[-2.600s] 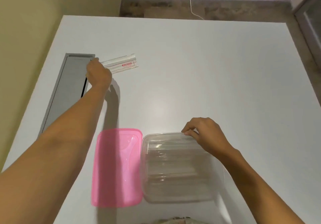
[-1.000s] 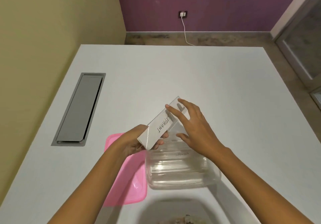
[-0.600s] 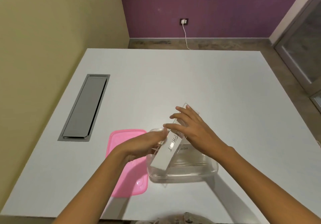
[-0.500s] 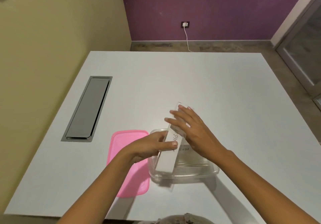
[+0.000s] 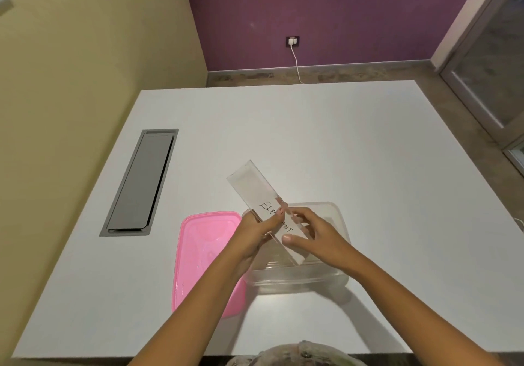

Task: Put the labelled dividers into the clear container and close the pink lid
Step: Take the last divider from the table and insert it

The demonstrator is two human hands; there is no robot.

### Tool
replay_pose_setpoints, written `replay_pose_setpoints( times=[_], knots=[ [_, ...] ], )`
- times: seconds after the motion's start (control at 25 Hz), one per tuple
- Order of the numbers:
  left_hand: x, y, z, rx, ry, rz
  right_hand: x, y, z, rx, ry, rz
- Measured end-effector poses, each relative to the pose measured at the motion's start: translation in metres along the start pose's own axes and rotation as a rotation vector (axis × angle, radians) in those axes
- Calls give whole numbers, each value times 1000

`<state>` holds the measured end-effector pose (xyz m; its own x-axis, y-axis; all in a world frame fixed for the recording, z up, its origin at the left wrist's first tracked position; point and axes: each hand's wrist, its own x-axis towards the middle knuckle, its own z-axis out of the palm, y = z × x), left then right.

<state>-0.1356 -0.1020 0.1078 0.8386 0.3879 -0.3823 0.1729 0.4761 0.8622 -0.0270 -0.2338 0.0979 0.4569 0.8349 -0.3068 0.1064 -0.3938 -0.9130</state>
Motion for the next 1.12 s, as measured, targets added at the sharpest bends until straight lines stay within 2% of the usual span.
replay_pose_setpoints(
  times=[0.12, 0.24, 0.32, 0.4, 0.48, 0.64, 0.96, 1.12],
  knots=[
    [-3, 1, -4, -24, 99, 11, 2, 3, -9, -100, -17, 22],
    [-9, 0, -20, 66, 384, 96, 2, 9, -24, -250, -18, 73],
    [-16, -8, -33, 230, 522, 125, 0, 16, -30, -439, -29, 85],
    [-24, -19, -42, 451, 588, 108, -2, 23, -29, -588, -79, 88],
    [-28, -30, -46, 549, 596, 47, -2, 28, -23, -637, -126, 101],
    [-30, -43, -47, 552, 558, -53, 1, 29, -19, -712, -140, 98],
    [-34, -48, -44, 473, 527, -25, 1, 37, -15, -951, -179, 97],
    [-33, -51, -50, 477, 503, -38, -2, 49, -9, -942, -224, 105]
  ],
)
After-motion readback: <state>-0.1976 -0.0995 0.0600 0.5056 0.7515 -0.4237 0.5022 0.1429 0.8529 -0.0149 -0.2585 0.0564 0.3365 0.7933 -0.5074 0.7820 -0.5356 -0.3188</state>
